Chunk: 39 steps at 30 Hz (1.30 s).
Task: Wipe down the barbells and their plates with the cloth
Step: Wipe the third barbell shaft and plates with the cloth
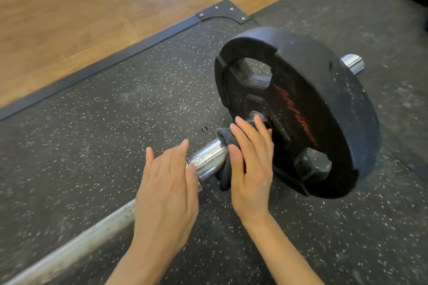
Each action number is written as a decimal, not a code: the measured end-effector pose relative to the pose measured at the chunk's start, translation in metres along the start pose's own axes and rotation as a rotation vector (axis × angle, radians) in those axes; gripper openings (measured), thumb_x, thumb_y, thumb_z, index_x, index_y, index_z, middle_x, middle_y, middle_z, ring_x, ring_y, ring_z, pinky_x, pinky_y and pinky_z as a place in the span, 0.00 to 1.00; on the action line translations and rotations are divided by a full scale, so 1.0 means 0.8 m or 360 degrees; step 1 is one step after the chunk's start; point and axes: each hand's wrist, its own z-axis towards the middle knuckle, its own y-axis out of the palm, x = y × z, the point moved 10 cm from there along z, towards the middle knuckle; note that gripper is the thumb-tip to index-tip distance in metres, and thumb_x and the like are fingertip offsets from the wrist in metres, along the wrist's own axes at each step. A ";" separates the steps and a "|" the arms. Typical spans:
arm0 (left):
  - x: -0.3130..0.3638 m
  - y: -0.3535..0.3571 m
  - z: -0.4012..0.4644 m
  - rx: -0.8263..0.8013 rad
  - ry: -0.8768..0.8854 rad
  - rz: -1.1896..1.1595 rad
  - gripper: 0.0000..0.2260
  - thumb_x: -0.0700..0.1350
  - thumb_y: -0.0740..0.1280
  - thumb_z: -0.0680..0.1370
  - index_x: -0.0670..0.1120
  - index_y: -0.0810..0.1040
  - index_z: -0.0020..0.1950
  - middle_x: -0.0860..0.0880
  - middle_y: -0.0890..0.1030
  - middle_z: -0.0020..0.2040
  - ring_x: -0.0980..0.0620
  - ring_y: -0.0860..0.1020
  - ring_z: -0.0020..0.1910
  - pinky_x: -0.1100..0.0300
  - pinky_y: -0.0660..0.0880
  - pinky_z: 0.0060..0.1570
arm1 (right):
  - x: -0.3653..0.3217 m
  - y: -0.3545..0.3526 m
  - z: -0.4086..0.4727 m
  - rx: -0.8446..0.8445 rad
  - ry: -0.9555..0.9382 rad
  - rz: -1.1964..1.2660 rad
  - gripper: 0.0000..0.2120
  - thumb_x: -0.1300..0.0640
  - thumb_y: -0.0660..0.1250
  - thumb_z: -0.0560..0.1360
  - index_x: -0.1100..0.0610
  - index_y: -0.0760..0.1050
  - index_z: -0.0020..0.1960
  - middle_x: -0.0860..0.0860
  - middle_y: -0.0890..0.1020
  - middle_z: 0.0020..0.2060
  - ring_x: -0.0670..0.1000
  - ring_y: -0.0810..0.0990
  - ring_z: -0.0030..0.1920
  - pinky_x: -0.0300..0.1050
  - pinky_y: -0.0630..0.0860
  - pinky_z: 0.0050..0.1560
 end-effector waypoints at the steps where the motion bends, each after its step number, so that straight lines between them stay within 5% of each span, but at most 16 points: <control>1: 0.000 0.002 0.000 -0.0008 -0.0002 0.0000 0.22 0.48 0.47 0.85 0.42 0.71 0.72 0.51 0.77 0.54 0.51 0.75 0.57 0.53 0.49 0.79 | -0.009 0.007 -0.008 -0.0033 0.0068 0.0074 0.18 0.52 0.51 0.87 0.57 0.73 0.69 0.50 0.74 0.70 0.53 0.63 0.78 0.54 0.54 0.80; 7: 0.002 0.001 0.001 -0.0015 0.0019 -0.0017 0.21 0.47 0.47 0.85 0.41 0.72 0.71 0.48 0.79 0.57 0.48 0.77 0.57 0.51 0.53 0.78 | -0.021 0.029 -0.016 -0.0412 -0.0417 -0.0143 0.21 0.50 0.47 0.87 0.58 0.71 0.71 0.53 0.74 0.70 0.54 0.63 0.77 0.48 0.51 0.80; 12: -0.002 0.005 0.000 -0.0052 0.0038 0.0008 0.21 0.47 0.48 0.85 0.41 0.70 0.73 0.48 0.79 0.56 0.48 0.77 0.55 0.52 0.55 0.76 | -0.017 0.030 -0.012 -0.0250 0.0109 -0.0090 0.21 0.52 0.48 0.87 0.59 0.73 0.70 0.52 0.74 0.70 0.52 0.61 0.79 0.50 0.50 0.80; 16: -0.003 0.006 0.000 -0.0084 0.0025 0.0010 0.22 0.47 0.48 0.84 0.40 0.70 0.73 0.47 0.79 0.59 0.46 0.77 0.58 0.51 0.56 0.77 | -0.037 0.039 -0.021 -0.0535 -0.0454 -0.0064 0.21 0.53 0.49 0.87 0.62 0.74 0.68 0.56 0.77 0.68 0.56 0.67 0.75 0.55 0.60 0.77; 20: -0.003 0.009 0.001 -0.0095 0.0023 0.0047 0.22 0.46 0.48 0.85 0.39 0.68 0.74 0.47 0.78 0.57 0.47 0.76 0.55 0.52 0.55 0.77 | 0.007 0.008 0.020 -0.0251 0.0015 -0.0147 0.22 0.52 0.48 0.87 0.62 0.74 0.69 0.54 0.76 0.68 0.52 0.64 0.77 0.54 0.56 0.79; 22: -0.003 0.007 0.000 -0.0091 0.0028 0.0035 0.21 0.46 0.49 0.84 0.39 0.69 0.73 0.47 0.79 0.57 0.47 0.77 0.55 0.51 0.56 0.77 | -0.018 0.029 -0.007 -0.0316 0.0092 -0.0141 0.20 0.54 0.49 0.87 0.61 0.75 0.67 0.52 0.76 0.68 0.51 0.63 0.77 0.55 0.55 0.79; 26: -0.003 0.007 0.000 -0.0102 0.0001 0.0021 0.22 0.46 0.48 0.84 0.39 0.69 0.72 0.46 0.78 0.58 0.46 0.77 0.56 0.50 0.56 0.77 | -0.038 0.035 0.003 -0.0659 -0.0523 -0.0204 0.23 0.53 0.48 0.87 0.63 0.77 0.65 0.56 0.80 0.62 0.57 0.73 0.69 0.53 0.64 0.74; 30: -0.004 0.009 -0.001 -0.0086 -0.0014 0.0030 0.21 0.47 0.48 0.85 0.39 0.68 0.74 0.47 0.78 0.56 0.46 0.76 0.55 0.52 0.54 0.77 | -0.014 0.019 0.033 -0.0499 -0.0031 -0.0318 0.23 0.53 0.46 0.86 0.61 0.77 0.61 0.53 0.79 0.58 0.56 0.73 0.68 0.56 0.62 0.74; 35: 0.000 0.011 -0.006 -0.0067 0.0001 0.0071 0.23 0.47 0.47 0.85 0.39 0.68 0.74 0.46 0.78 0.57 0.46 0.77 0.55 0.46 0.60 0.75 | -0.035 0.027 0.020 -0.0764 -0.0496 -0.0547 0.21 0.52 0.48 0.86 0.60 0.78 0.61 0.53 0.80 0.57 0.56 0.75 0.65 0.54 0.62 0.75; 39: 0.003 0.014 -0.009 -0.0028 -0.0005 0.0056 0.22 0.46 0.48 0.85 0.38 0.69 0.74 0.45 0.78 0.59 0.45 0.77 0.58 0.43 0.62 0.75 | -0.028 0.022 0.035 -0.0653 -0.0102 -0.0559 0.18 0.56 0.49 0.85 0.59 0.77 0.56 0.51 0.79 0.51 0.55 0.76 0.59 0.58 0.66 0.71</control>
